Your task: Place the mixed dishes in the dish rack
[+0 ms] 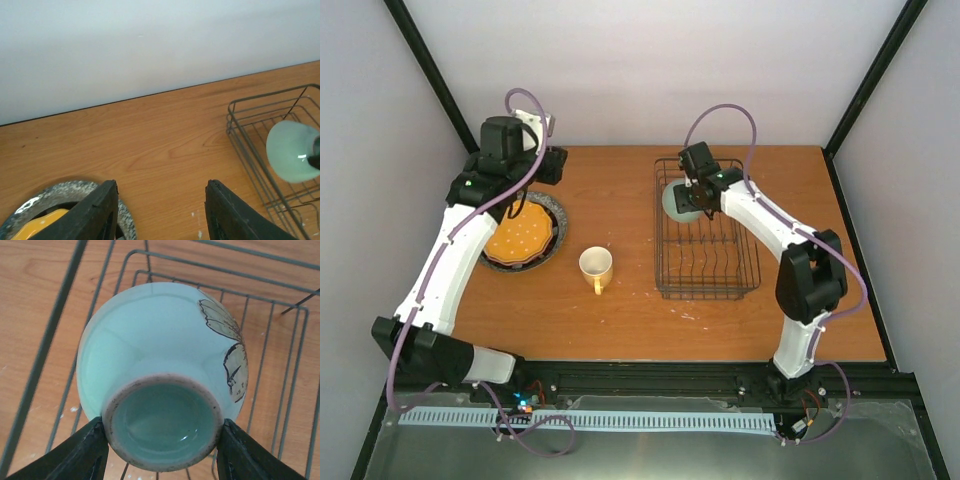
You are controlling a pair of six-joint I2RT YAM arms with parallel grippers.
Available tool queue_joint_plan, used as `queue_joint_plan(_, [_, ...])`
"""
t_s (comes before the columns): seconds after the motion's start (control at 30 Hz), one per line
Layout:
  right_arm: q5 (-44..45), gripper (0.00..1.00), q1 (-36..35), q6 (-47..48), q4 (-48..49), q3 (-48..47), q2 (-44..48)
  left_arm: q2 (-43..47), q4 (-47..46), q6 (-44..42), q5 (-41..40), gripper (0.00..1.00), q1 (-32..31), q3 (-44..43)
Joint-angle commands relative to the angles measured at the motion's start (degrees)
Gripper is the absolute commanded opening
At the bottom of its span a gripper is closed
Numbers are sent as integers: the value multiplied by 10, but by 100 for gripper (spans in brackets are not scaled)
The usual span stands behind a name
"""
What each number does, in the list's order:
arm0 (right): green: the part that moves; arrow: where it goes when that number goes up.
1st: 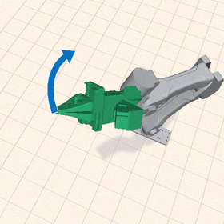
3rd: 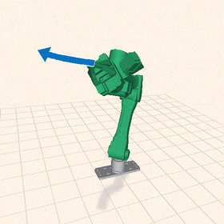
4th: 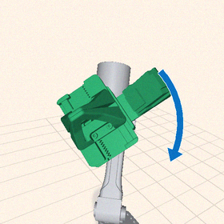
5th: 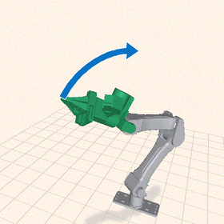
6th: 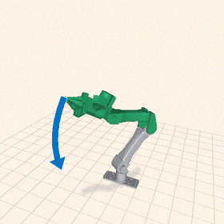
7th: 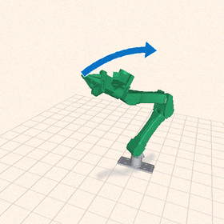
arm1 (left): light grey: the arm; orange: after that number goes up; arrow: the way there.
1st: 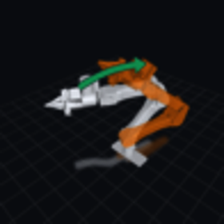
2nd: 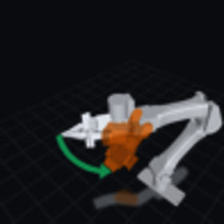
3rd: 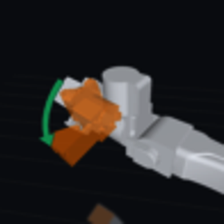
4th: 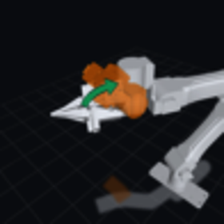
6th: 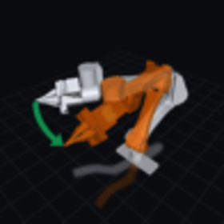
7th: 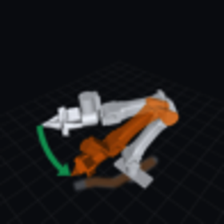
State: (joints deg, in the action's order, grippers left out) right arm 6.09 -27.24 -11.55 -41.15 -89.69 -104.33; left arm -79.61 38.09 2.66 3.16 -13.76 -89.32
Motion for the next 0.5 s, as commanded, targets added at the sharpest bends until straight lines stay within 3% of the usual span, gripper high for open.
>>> queue_joint_plan(0.0, [97, 3, 1, 14, -9, -66, -39, 34, 48, -38, -43, 49, 5, 14])
queue_joint_plan(0.23, [128, 3, 13, 8, -35, -96, -81, 92, 87, -63, -22, 50, 6, 66])
queue_joint_plan(0.47, [87, 3, 59, 1, -22, -77, -79, 197, 31, -111, 89, 57, 5, 183])
